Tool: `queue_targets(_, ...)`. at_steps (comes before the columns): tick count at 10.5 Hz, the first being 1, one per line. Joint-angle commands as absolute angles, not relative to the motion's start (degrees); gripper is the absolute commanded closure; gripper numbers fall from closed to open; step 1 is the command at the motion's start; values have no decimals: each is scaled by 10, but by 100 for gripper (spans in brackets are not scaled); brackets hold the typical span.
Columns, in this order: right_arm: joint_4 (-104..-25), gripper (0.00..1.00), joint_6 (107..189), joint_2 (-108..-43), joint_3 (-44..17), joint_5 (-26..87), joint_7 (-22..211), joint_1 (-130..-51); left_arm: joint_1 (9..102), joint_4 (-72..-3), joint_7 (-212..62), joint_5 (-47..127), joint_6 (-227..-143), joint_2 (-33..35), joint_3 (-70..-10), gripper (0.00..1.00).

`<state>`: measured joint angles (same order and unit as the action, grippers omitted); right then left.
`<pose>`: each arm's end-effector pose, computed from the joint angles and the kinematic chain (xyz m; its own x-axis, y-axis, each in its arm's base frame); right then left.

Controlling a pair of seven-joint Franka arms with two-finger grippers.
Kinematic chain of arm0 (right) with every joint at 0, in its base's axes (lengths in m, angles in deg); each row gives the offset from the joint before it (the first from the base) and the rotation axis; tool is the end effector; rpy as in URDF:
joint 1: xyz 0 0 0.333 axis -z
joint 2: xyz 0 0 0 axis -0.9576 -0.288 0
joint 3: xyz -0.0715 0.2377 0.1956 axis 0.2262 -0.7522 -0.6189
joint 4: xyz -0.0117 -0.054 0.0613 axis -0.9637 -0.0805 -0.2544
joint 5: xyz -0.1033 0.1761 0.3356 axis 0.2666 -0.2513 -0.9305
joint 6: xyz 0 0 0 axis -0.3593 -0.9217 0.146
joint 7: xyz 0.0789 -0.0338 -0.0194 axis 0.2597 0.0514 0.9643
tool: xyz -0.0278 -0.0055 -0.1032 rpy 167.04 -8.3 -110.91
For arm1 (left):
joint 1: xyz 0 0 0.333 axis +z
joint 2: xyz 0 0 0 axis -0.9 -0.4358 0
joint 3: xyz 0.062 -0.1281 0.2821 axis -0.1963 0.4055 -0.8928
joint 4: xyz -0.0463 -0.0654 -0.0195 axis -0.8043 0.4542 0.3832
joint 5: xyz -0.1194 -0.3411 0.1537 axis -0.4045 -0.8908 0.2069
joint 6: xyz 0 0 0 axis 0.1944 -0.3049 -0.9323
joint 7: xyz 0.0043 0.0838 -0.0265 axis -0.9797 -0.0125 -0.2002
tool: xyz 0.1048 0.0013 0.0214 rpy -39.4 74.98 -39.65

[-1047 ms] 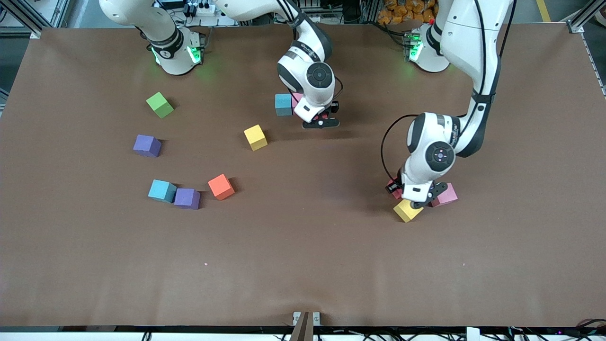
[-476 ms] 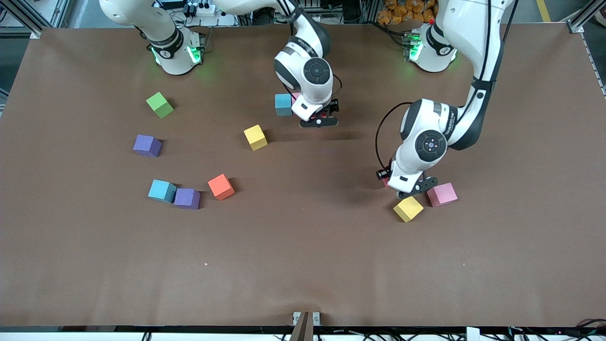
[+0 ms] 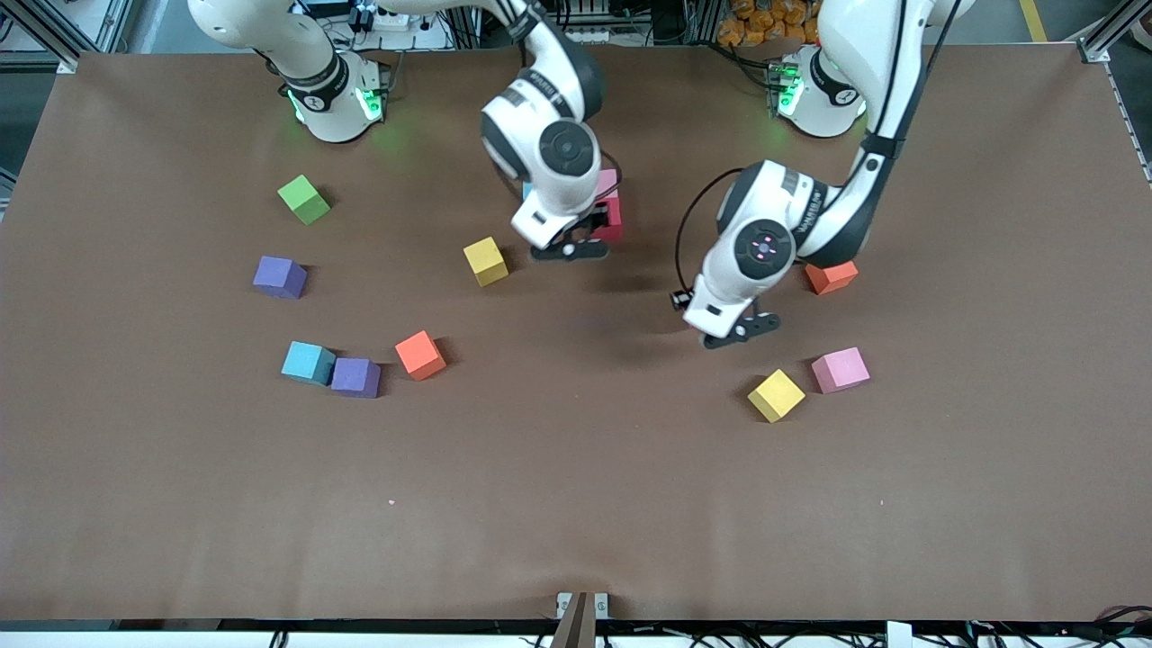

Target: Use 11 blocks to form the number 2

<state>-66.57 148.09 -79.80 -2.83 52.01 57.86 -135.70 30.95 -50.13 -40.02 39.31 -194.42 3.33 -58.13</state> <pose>0.4162 0.4787 0.2812 0.9663 0.1216 -0.2270 0.1347 -0.9899 0.0432 0.4953 -0.3333 0.2525 0.9430 0.2551 -0.2140 0.2552 -0.9665 -0.0274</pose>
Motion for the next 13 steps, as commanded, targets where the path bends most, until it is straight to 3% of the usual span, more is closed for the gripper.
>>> queue_targets(1,-748,0,1498,-750,11,529,708,-1356,311,-511,-394,406,-1941,50,-543,100)
queue_targets(4,-858,0,1611,-720,29,529,813,-1356,278,-509,-401,408,-1973,36,-526,100)
queue_targets(11,-935,0,1690,-722,28,529,829,-1367,219,-508,-341,408,-2071,-20,-525,100)
queue_targets(12,-939,17,1690,-717,28,529,829,-1371,206,-508,-325,407,-2072,-26,-526,100)
queue_targets(13,-940,55,1688,-710,28,529,829,-1369,200,-506,-287,408,-2072,-29,-526,100)
